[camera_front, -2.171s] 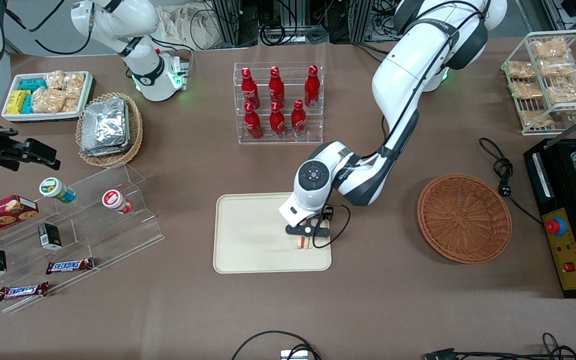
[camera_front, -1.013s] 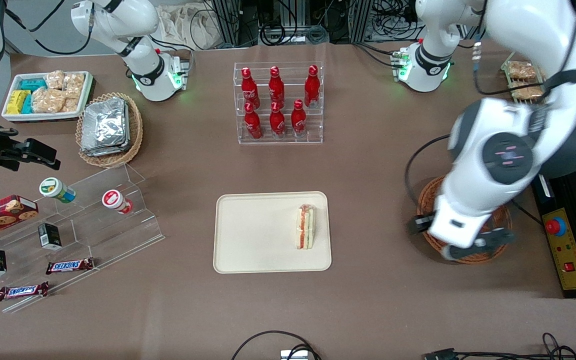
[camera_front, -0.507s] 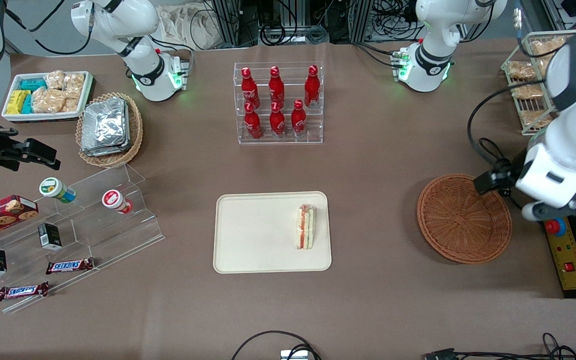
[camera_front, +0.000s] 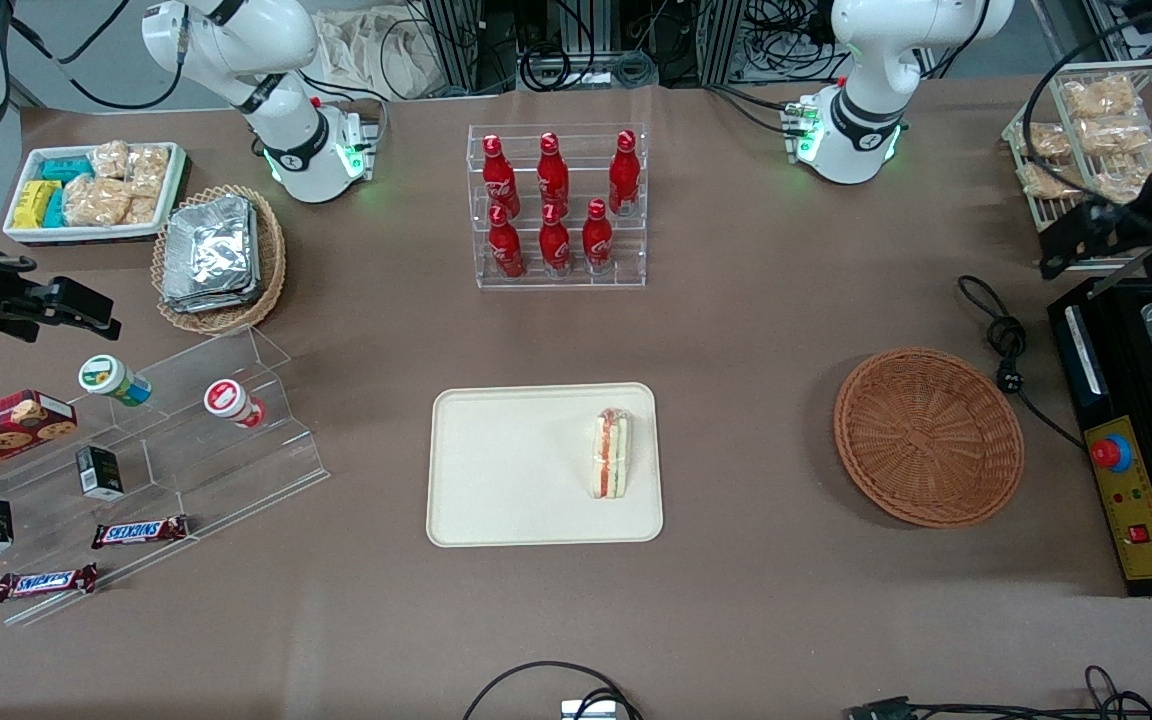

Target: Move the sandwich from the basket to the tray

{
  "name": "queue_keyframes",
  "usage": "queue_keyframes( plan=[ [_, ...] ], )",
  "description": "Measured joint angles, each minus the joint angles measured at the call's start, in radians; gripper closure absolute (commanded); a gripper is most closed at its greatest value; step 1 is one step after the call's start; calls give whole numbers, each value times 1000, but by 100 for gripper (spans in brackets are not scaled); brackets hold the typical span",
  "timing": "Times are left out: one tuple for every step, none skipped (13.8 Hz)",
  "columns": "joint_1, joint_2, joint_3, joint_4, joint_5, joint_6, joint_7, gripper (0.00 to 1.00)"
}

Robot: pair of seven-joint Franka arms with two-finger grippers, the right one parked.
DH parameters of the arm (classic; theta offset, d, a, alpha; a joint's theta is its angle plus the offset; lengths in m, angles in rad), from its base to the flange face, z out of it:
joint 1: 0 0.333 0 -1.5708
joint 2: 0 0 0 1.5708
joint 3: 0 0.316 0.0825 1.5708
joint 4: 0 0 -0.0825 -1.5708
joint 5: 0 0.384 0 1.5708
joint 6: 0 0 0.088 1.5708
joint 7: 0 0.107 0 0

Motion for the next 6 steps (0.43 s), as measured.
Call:
queue_keyframes(
  plan=[
    [1, -23, 0, -16, 0, -1, 9, 0],
    [1, -44, 0, -33, -1, -2, 13, 0],
    [1, -63, 0, -55, -1, -2, 15, 0],
    [1, -81, 0, -78, -2, -2, 17, 0],
    [1, -96, 0, -101, -5, -2, 18, 0],
    [1, -107, 0, -123, -11, -2, 18, 0]
  ],
)
